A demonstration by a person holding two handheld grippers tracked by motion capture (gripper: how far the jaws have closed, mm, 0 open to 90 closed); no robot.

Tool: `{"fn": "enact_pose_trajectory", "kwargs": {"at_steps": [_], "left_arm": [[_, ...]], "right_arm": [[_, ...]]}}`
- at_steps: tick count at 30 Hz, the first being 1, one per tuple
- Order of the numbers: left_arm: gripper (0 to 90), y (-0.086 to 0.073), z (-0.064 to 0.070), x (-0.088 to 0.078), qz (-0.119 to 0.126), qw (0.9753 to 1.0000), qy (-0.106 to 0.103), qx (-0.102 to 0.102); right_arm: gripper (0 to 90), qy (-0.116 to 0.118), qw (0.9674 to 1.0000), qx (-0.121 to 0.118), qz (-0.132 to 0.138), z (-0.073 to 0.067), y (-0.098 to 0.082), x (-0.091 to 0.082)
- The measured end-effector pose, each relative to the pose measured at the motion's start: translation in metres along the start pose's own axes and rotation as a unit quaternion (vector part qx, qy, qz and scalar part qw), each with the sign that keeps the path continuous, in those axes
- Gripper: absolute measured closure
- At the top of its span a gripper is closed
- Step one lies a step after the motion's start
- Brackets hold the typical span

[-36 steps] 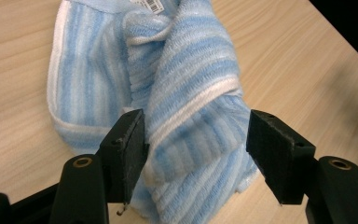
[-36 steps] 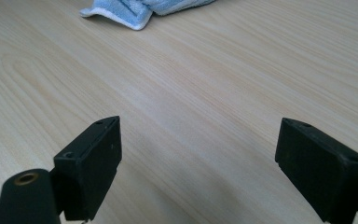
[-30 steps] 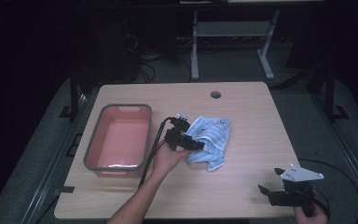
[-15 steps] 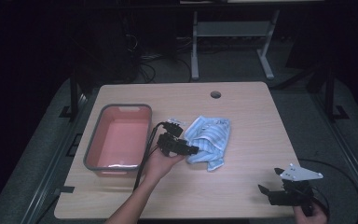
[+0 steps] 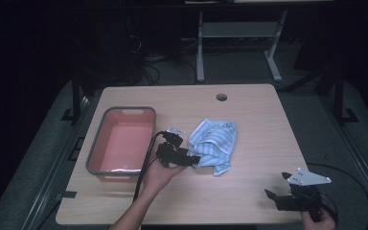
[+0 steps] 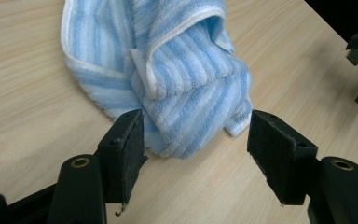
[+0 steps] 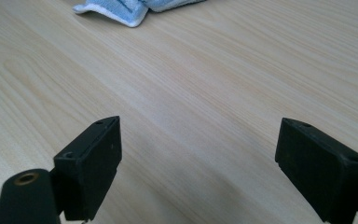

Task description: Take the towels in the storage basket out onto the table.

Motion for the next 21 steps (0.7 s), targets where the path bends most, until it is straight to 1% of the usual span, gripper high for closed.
{"fn": "enact_pose_trajectory", "kwargs": {"at_steps": [1,2,3,4,7,9,13,15,17,19,21], "left_arm": [[36.0,-0.001,0.000,0.000,0.001,1.0000,-0.003,-0.004],[36.0,-0.003,0.000,-0.001,-0.001,1.0000,-0.002,-0.001],[36.0,-0.004,0.000,-0.001,0.002,1.0000,-0.001,-0.004],[36.0,-0.005,0.000,-0.001,0.001,1.0000,-0.002,-0.002],[35.8,-0.009,0.001,-0.002,0.006,0.9999,-0.009,-0.010],[35.8,-0.012,0.001,-0.003,0.007,0.9998,-0.014,-0.010],[35.6,-0.017,0.003,-0.004,0.007,0.9999,-0.012,-0.006],[35.6,-0.020,0.003,-0.005,0.006,0.9999,-0.015,-0.007],[35.3,-0.024,0.004,-0.005,0.005,0.9999,-0.010,-0.004],[35.1,-0.027,0.004,-0.006,0.005,0.9999,-0.011,-0.002],[35.0,-0.031,0.005,-0.007,0.007,0.9999,-0.014,-0.005]], "right_arm": [[13.9,-0.001,1.0000,-0.001,-0.001,0.001,0.000,0.000],[13.9,-0.001,1.0000,-0.001,-0.001,0.001,0.000,0.000],[13.9,-0.001,1.0000,-0.001,-0.001,0.001,0.000,0.000],[13.9,-0.001,1.0000,-0.001,0.000,0.001,0.000,0.000],[13.9,0.000,1.0000,0.000,-0.001,0.001,-0.001,0.001],[13.9,0.001,1.0000,0.001,-0.002,0.000,-0.001,0.001],[13.9,0.002,1.0000,0.001,-0.003,0.001,-0.001,0.001],[13.9,0.002,1.0000,0.000,-0.003,0.000,-0.001,0.001],[13.9,0.001,1.0000,-0.001,-0.004,0.000,-0.001,0.002],[13.9,0.001,1.0000,-0.001,-0.004,0.000,-0.001,0.002],[13.9,0.001,1.0000,-0.001,-0.004,0.001,-0.001,0.002]]}}
Point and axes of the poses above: each handheld gripper's, and its own axes: x roughly forward along the jaws, y roughly out of its top, z roughly to its right, the point moved 4 cm from there along x, roughly forward along the jaws, and after that the axes turned 7 degrees about y, right-handed, at the moved point
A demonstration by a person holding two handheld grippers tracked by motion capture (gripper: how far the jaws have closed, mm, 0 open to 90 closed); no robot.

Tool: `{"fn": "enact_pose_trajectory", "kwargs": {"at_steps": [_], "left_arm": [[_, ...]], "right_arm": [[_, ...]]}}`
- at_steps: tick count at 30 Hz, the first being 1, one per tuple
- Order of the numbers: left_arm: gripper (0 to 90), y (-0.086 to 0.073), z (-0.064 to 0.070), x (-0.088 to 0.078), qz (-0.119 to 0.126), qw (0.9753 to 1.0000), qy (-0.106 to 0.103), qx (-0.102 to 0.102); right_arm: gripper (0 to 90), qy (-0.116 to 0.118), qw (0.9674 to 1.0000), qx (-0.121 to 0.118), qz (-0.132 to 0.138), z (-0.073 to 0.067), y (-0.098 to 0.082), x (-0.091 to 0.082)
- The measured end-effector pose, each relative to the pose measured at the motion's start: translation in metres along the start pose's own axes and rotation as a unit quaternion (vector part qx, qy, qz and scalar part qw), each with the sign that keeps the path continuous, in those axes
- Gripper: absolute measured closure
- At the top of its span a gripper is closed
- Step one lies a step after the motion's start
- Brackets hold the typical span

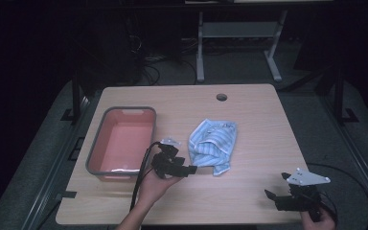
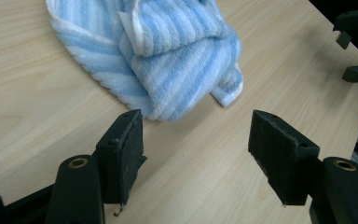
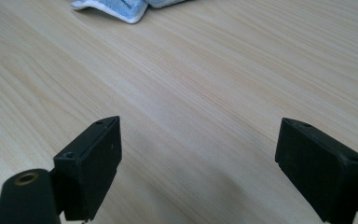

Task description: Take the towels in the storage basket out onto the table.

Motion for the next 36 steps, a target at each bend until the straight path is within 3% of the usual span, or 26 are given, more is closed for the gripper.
{"fn": "enact_pose_trajectory", "kwargs": {"at_steps": [6,23,26,36], "left_arm": [[34.5,-0.007,0.003,-0.002,0.004,0.9999,-0.009,-0.005],[33.3,-0.030,0.010,-0.011,0.007,0.9999,-0.005,0.011],[33.1,-0.034,0.013,-0.011,0.011,0.9999,-0.009,0.004],[31.3,-0.050,0.017,-0.011,0.006,0.9999,-0.009,0.010]], "right_arm": [[13.9,-0.001,1.0000,0.000,-0.001,-0.001,0.000,0.000],[13.9,-0.001,1.0000,-0.003,-0.003,-0.003,0.001,0.002],[13.9,0.000,1.0000,-0.003,-0.003,-0.003,0.001,0.001],[13.9,0.000,1.0000,-0.005,-0.003,-0.005,0.001,0.002]]}}
Point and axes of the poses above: each handheld gripper's, and its own axes: x roughly forward along the jaws, y roughly out of its top, z roughly to its right, the point moved 4 cm from there along x, roughly forward along the jaws, and after that the axes turned 7 degrees about y, right-handed, at the moved point
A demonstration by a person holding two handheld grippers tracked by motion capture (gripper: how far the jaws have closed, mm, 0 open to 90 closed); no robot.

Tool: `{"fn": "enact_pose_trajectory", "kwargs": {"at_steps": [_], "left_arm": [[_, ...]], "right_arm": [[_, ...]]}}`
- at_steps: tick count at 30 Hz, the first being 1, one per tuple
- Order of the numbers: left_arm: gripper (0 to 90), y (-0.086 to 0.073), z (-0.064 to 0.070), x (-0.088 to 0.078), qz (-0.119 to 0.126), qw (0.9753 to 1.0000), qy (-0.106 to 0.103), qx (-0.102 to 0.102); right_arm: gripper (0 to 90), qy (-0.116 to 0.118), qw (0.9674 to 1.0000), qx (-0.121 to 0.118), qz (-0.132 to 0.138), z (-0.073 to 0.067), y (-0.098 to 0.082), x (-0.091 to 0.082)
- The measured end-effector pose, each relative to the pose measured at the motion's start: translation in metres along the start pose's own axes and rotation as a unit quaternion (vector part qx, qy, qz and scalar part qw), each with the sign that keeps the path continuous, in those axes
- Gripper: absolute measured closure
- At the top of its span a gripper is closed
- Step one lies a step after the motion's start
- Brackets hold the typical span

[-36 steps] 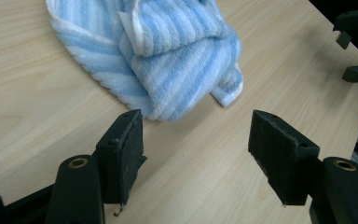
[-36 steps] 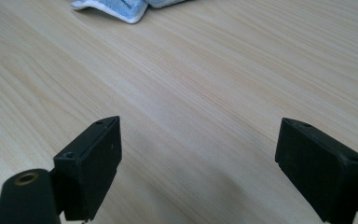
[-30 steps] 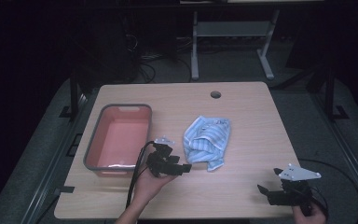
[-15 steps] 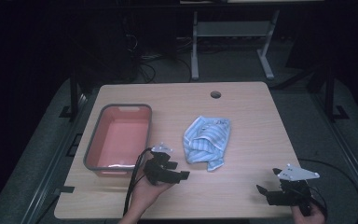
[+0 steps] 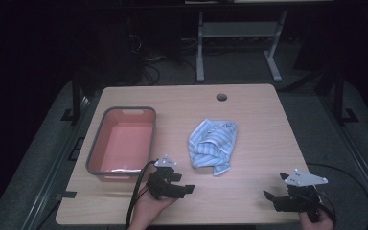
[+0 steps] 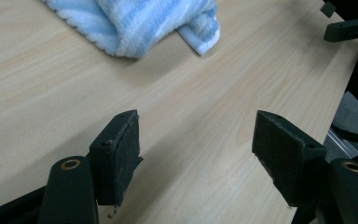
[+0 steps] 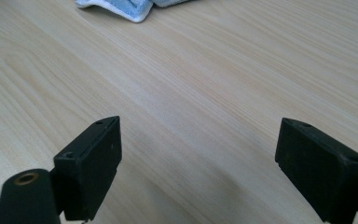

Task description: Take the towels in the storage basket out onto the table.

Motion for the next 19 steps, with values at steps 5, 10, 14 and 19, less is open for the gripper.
{"fn": "enact_pose_trajectory", "kwargs": {"at_steps": [5,10,14,19], "left_arm": [[30.4,-0.005,0.002,-0.003,-0.001,1.0000,0.003,0.004],[29.2,-0.011,0.003,-0.006,-0.001,1.0000,0.003,0.007],[28.3,-0.016,0.006,-0.006,-0.009,0.9998,0.001,0.015],[28.0,-0.019,0.012,-0.008,-0.006,0.9996,0.004,0.028]], "right_arm": [[13.9,0.000,1.0000,0.002,-0.003,-0.002,0.000,0.001],[13.9,0.002,1.0000,0.000,-0.005,-0.003,0.000,0.003],[13.9,0.005,1.0000,0.000,-0.006,-0.004,0.000,0.005],[13.9,0.014,0.9999,-0.006,-0.005,-0.007,0.002,0.006]]}}
Point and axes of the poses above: each handheld gripper's, and its own axes: x roughly forward along the jaws, y roughly out of its top, z roughly to its right, the point moved 4 cm from there along x, roughly forward along the jaws, and after that the axes turned 7 degrees about y, right-handed, at the moved point
